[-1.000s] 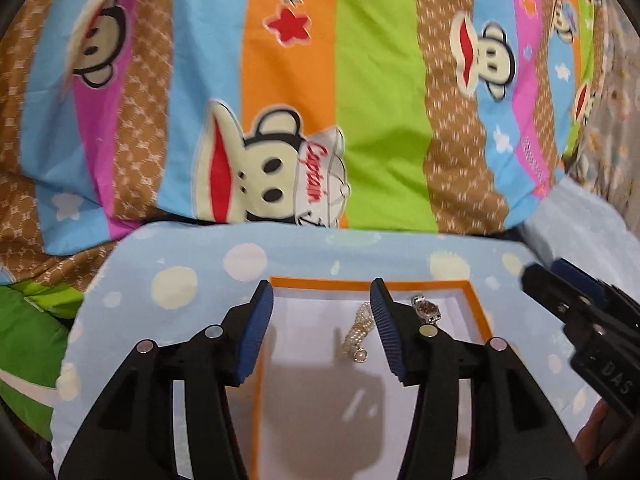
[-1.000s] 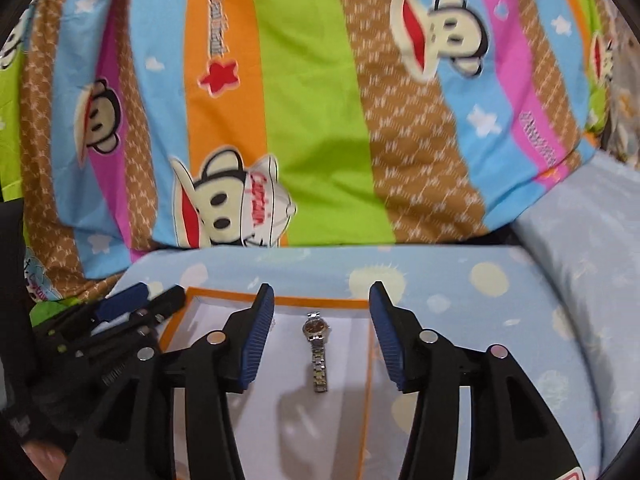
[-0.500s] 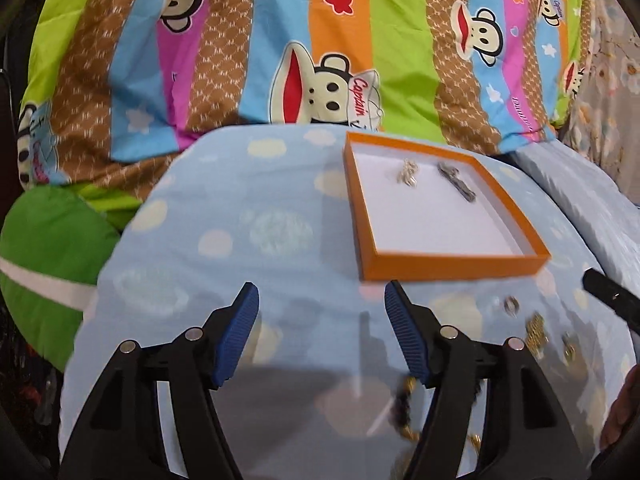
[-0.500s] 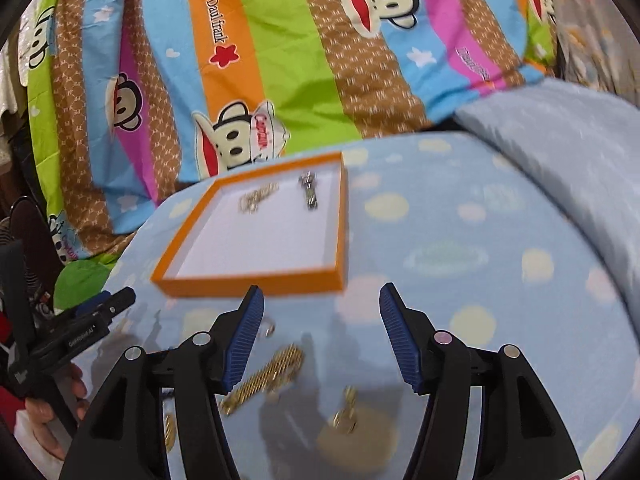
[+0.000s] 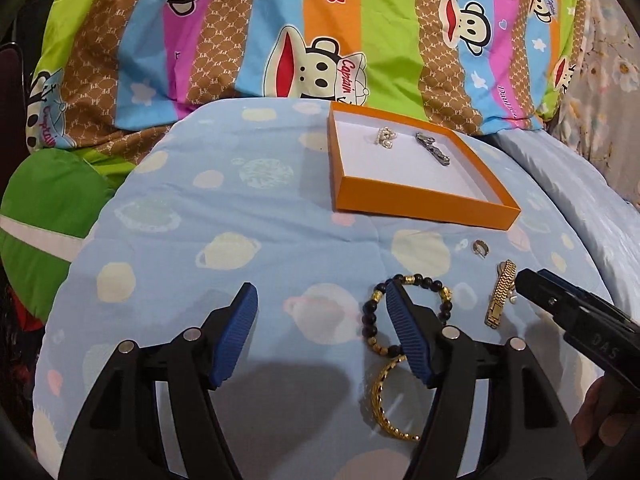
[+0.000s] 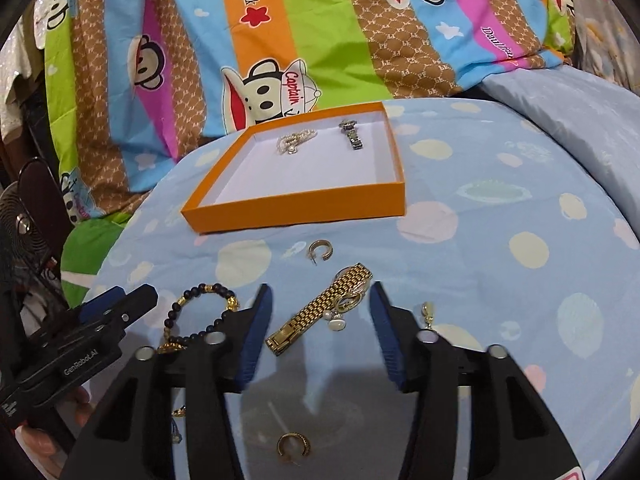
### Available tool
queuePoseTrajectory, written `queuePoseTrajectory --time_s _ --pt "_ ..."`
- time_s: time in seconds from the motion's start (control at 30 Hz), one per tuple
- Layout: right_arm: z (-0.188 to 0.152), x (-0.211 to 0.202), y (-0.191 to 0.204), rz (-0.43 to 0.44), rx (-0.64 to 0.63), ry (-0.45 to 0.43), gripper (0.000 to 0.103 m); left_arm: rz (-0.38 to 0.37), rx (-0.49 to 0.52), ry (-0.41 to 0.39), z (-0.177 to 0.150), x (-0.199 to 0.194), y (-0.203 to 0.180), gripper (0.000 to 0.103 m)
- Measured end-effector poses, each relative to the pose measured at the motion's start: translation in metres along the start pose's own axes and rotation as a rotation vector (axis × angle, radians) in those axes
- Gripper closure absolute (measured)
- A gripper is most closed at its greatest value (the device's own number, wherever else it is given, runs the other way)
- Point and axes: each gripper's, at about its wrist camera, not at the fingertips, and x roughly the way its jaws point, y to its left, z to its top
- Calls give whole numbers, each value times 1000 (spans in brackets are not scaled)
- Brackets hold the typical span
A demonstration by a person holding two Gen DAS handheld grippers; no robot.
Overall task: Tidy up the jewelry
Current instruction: 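Move the right tool to the gold link bracelet beside the box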
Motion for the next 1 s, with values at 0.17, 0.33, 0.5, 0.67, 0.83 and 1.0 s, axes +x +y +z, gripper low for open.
queuePoseTrajectory --time_s 0.17,0.33,0.5,0.67,0.83,1.0 --pt "2 8 -1 22 12 29 84 15 -16 6 -4 -2 2 38" --pt "-3 17 -8 -9 16 79 92 20 -19 21 -5 0 2 38" --pt "-10 6 -28 -49 48 79 96 -1 -21 36 -7 1 1 33" --pt "-14 -6 -33 -66 56 59 94 5 11 32 -11 -1 -9 24" --pt "-15 -12 -26 -41 52 41 94 27 44 53 -7 8 -17 19" --pt "-16 -27 -24 -65 18 13 93 -22 -47 60 -9 0 -1 19"
